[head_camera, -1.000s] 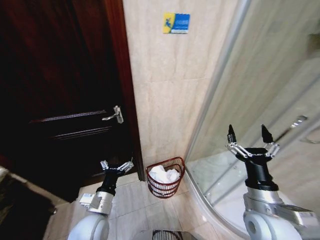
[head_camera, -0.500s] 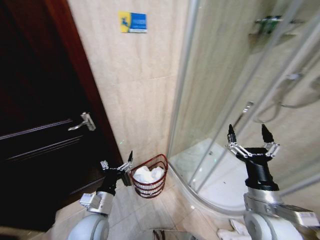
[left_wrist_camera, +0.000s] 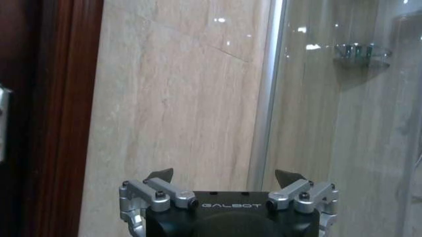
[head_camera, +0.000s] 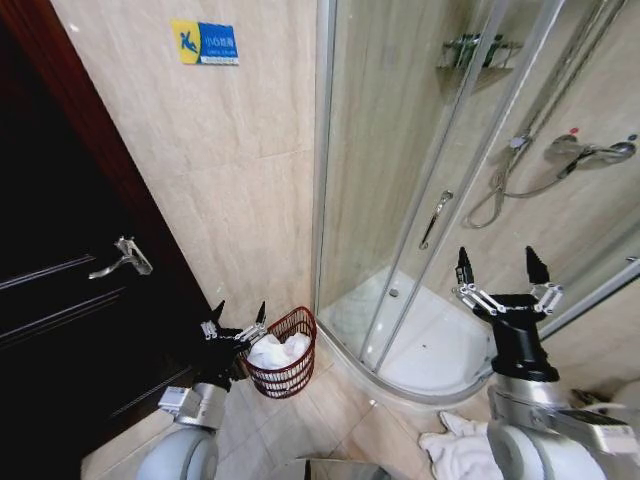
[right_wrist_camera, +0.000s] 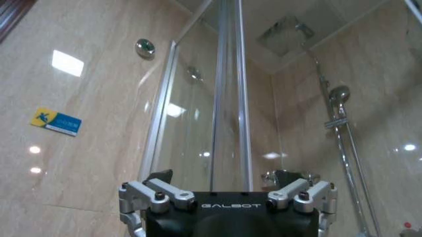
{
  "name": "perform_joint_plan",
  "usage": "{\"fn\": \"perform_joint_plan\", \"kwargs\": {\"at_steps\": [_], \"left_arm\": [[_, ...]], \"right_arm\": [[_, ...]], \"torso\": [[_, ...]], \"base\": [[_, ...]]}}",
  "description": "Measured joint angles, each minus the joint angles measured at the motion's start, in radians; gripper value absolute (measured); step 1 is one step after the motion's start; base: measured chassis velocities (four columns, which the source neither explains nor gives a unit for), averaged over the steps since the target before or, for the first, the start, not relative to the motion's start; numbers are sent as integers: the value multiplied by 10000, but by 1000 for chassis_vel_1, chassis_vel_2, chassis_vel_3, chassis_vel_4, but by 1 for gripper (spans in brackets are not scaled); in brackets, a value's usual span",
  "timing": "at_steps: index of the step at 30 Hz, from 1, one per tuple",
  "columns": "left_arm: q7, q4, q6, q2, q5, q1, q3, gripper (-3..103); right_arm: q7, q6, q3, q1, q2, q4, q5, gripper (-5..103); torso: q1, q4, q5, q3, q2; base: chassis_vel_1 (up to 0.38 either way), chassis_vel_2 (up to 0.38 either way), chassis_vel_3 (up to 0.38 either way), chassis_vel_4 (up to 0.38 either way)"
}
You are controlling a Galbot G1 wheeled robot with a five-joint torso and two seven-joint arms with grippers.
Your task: Discard the used towel into the hamper.
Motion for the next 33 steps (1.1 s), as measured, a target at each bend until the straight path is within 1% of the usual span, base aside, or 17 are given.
{"fn": "perform_joint_plan", "kwargs": {"at_steps": [2, 4, 7, 9, 10, 11, 13, 15, 16, 17, 18, 19, 21, 28, 33], "left_arm": [[0, 0, 0, -1, 0, 0, 0, 100], [0, 0, 0, 1, 0, 0, -1, 100], [0, 0, 0, -1, 0, 0, -1, 100], [0, 0, 0, 2, 0, 0, -1, 100], [0, 0, 0, -1, 0, 0, -1, 100], [0, 0, 0, -2, 0, 1, -1, 100], [0, 0, 0, -2, 0, 0, -1, 100], [0, 0, 0, 1, 0, 1, -1, 100], [0, 0, 0, 0, 0, 4, -1, 100], [0, 0, 0, 0, 0, 8, -3, 100], [0, 0, 0, 0, 0, 8, -3, 100], [0, 0, 0, 0, 0, 8, -3, 100], [0, 0, 0, 0, 0, 1, -2, 100], [0, 0, 0, 0, 0, -3, -1, 100], [0, 0, 0, 0, 0, -1, -1, 100]], "right_arm": [[0, 1, -1, 5, 0, 0, -2, 100], [-1, 16, -3, 4, 0, 0, -3, 100], [-1, 24, 4, -2, -5, -1, -3, 100], [-3, 56, 11, -10, -5, 0, 2, 100], [-3, 120, 6, -1, -6, -2, 16, 100], [-4, 173, 4, 18, -6, -2, 24, 100], [-7, 206, 2, 27, -5, -1, 26, 100], [-6, 228, -5, 26, 0, -1, 34, 100], [0, 241, -6, 23, 2, 1, 44, 100], [0, 246, -9, 18, 3, 0, 49, 100], [0, 246, -9, 18, 3, 0, 49, 100], [3, 253, -9, 14, 3, 0, 57, 100], [6, 269, -3, 2, 7, 0, 73, 100], [-17, 342, -16, -6, 24, -1, 99, 100], [-23, 358, -23, -3, 36, -1, 110, 100]], "torso": [[0, 0, 1, 0, 0], [-2, 0, -7, -1, 0], [-2, -2, 7, 0, 0], [-6, -2, -11, -3, 1], [-5, 0, 2, -2, 0], [-4, 1, 5, -1, 0], [-6, 0, -2, -2, 1], [-12, -3, 3, -4, 3], [-16, -4, -3, -7, 6], [-17, 4, -2, -8, 8], [-17, 4, -2, -8, 8], [-16, 1, -5, -8, 7], [-13, -5, 2, -5, 6], [8, 1, -1, 4, -5], [3, 0, 0, 1, -4]], "base": [[187, -129, -198, 163], [179, -165, -191, 165], [230, -214, -213, 208], [243, -271, -241, 241], [286, -293, -295, 289], [276, -270, -295, 259], [276, -263, -277, 259], [233, -257, -260, 241], [175, -209, -217, 241], [175, -63, -150, 174], [175, -63, -150, 174], [95, -63, -150, 100], [-2, -33, -59, 50], [-82, 15, 29, -87], [-63, -32, -33, -92]]}}
